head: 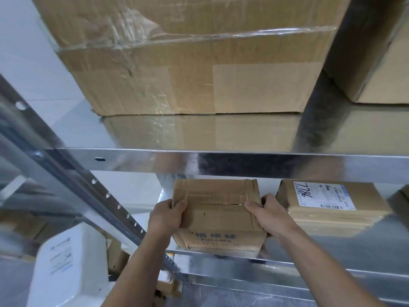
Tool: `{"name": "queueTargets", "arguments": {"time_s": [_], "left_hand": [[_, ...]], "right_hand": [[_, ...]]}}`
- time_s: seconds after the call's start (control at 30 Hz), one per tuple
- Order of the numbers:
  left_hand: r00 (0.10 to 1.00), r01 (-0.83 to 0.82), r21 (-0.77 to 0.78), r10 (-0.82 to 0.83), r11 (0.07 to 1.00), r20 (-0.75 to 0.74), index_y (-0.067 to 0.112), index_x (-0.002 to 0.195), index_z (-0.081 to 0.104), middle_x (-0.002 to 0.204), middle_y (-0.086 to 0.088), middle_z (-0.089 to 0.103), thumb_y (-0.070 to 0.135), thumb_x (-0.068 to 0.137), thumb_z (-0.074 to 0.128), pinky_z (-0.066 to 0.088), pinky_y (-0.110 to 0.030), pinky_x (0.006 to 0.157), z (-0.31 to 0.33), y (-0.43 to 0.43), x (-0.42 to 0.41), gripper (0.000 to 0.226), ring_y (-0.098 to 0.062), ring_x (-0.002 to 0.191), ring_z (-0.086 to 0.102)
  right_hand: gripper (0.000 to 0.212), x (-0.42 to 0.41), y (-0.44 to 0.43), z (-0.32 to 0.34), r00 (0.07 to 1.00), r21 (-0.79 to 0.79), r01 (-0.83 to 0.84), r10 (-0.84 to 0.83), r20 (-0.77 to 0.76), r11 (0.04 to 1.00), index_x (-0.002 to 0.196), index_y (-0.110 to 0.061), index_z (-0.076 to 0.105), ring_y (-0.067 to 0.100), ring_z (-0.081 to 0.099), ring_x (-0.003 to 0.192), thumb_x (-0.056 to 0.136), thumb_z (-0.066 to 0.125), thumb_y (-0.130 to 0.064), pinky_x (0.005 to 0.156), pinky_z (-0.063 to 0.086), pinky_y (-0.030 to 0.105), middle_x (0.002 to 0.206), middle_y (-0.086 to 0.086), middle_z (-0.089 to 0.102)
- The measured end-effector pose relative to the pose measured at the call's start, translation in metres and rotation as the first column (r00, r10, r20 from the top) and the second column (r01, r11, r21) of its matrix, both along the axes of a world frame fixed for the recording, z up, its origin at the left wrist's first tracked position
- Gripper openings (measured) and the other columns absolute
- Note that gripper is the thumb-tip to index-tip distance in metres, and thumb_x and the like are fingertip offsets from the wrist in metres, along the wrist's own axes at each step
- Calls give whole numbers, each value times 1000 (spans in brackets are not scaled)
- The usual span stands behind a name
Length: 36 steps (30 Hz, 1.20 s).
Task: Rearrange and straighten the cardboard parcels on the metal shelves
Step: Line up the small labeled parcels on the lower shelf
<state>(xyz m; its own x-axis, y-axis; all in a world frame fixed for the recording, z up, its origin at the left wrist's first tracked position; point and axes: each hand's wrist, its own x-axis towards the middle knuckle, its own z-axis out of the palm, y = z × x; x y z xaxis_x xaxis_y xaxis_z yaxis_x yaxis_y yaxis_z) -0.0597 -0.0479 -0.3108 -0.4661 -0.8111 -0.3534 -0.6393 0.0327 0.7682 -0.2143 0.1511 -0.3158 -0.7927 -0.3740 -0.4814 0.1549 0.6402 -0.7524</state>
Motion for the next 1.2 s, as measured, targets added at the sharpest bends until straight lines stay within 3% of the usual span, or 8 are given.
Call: {"name": "queueTargets", "arguments": {"time_s": [0.2,0.33,0.53,0.77,0.9,1.0,1.1,1.2], "left_hand": [[1000,-9,4,9,1000,-1,18,96,67,94,-2,68,38,100,56,45,-34,70,1,4,0,23,-26,91,63],[992,-76,103,86,992,-96,18,87,70,97,-5,73,40,97,63,56,-45,90,-3,-2,7,25,-28,96,68],[918,-84,397,226,914,-327,0,110,71,105,-15,77,38,100,60,57,-45,88,-9,-2,21,40,-32,101,71],[945,4,480,155,877,-290,3,126,63,116,-19,73,39,106,46,54,-46,95,-21,23,22,45,-36,109,68],[995,42,55,-37,998,-97,20,151,46,139,-5,59,40,102,56,44,-36,98,-10,35,16,54,-26,123,58],[986,82,-117,-97,990,-132,26,129,64,120,4,69,27,103,53,46,-33,91,13,41,10,28,-19,112,64],[961,68,67,-48,995,-272,18,94,72,89,0,74,16,103,42,47,-30,73,33,43,5,31,-17,83,66],[935,133,302,-18,944,-354,20,93,72,77,3,73,37,108,35,50,-31,74,44,40,6,44,-8,72,67]], "right_hand": [[41,-1,1,1,1000,-3,-16,16,17,1000,110,-17,49,22,62,98,95,63,-52,74,49,36,109,6,64],[52,-2,16,2,983,-148,62,-35,179,987,114,-20,57,20,61,106,97,46,-69,88,51,44,111,2,66],[26,-4,38,-3,966,-296,245,-208,153,923,105,-23,63,23,60,106,103,53,-47,93,48,45,118,7,66],[33,4,41,22,814,-566,404,0,581,719,124,-23,67,27,66,101,97,61,-42,90,53,50,115,8,75],[13,8,36,44,914,-600,273,-9,406,752,111,-24,65,18,63,76,101,58,-28,54,54,35,95,2,72],[16,13,26,52,974,-567,164,-41,224,807,118,-28,64,17,63,81,102,58,-27,62,52,35,95,-4,73],[17,19,16,62,993,-529,81,-21,119,845,118,-32,60,17,65,87,101,59,-33,68,51,34,101,-4,72],[18,20,12,70,995,-483,14,36,94,876,114,-34,61,18,68,95,97,64,-35,71,53,35,105,-5,72]]}}
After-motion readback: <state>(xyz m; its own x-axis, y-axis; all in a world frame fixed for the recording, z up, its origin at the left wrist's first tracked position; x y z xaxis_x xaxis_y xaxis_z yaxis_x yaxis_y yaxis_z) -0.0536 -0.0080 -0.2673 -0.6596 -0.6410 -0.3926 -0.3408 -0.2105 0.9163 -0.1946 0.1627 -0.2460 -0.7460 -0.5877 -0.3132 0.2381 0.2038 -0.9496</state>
